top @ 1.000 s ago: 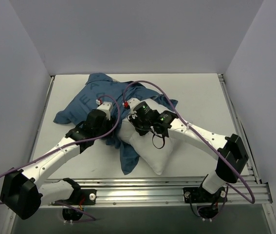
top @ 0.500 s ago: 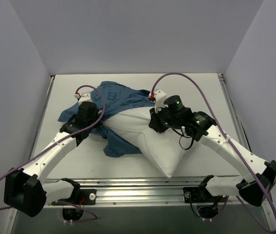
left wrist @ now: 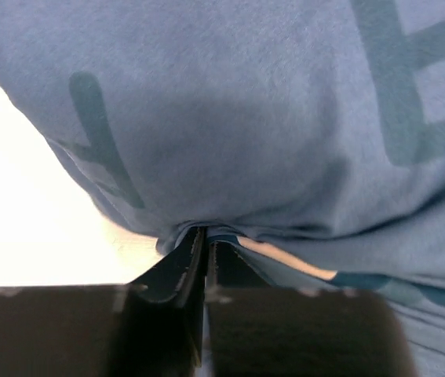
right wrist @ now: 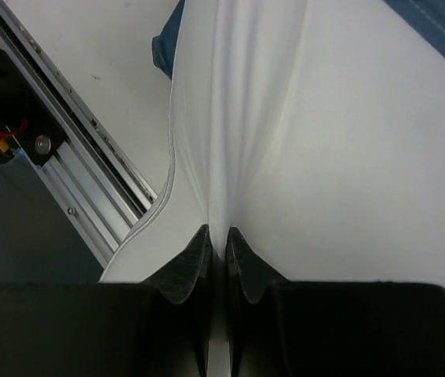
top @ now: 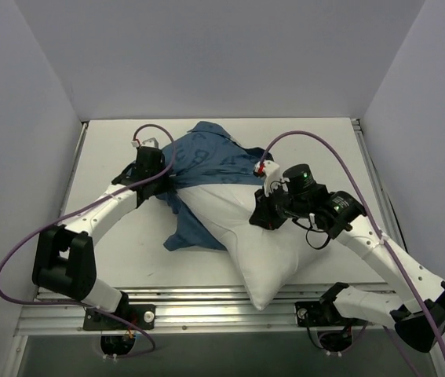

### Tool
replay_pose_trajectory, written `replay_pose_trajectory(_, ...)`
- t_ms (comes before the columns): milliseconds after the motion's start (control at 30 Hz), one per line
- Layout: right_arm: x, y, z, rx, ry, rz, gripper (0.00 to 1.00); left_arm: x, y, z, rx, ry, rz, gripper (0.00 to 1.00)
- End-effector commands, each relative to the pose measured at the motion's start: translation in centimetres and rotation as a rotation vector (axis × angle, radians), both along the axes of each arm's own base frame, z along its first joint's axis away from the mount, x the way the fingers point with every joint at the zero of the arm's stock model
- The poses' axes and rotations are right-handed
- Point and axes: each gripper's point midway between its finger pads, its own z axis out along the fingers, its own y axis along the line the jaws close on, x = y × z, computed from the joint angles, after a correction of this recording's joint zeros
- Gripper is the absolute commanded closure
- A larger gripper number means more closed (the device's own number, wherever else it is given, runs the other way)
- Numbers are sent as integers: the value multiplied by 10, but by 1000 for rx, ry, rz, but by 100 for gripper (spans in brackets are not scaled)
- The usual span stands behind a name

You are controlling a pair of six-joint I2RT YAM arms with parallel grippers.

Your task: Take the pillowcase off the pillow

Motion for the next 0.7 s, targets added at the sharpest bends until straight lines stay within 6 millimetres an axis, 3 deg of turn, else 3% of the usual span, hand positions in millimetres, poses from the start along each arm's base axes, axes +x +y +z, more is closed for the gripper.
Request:
replay_pose_trajectory(0,-34,-9,-17,-7,151,48,100,17,73,5,155,-25,180,90)
replay_pose_trajectory(67,-35,-1,-20,19,184,72,95,14,62,16,132,-50,98,81)
replay_pose_trajectory(100,-38,5,-19,44,202,101,81,12,59,32,121,-90,68,71)
replay_pose_trajectory(167,-29,11,-17,62,193,87,67,7,47,46,117,-127,-36,61)
replay_pose_trajectory(200,-20,8,-16,60,188,38,53,4,41,61,110,-168,-83,51)
replay_pose_trajectory(233,-12,5,-14,60,189,9,46,2,25,71,80,-198,-173,47)
replay_pose_trajectory(300,6,-11,-13,71,197,-69,30,-1,13,90,121,-257,-278,37)
replay_pose_trajectory(333,12,-17,-13,72,206,-94,26,-3,7,95,135,-271,-313,27)
replay_pose_trajectory(367,20,-25,-10,79,202,-121,23,-3,-5,108,162,-305,-368,23)
replay_pose_trajectory(433,40,-50,-13,73,217,-219,17,-4,-20,119,176,-326,-418,18)
replay_pose_trajectory(533,66,-72,-22,87,248,-349,10,-4,-54,141,209,-378,-504,12)
replay_pose_trajectory(567,69,-73,-28,101,278,-369,8,-4,-74,151,229,-404,-556,11)
replay_pose_trajectory(667,86,-65,-35,191,319,-401,5,2,-97,149,263,-392,-615,10)
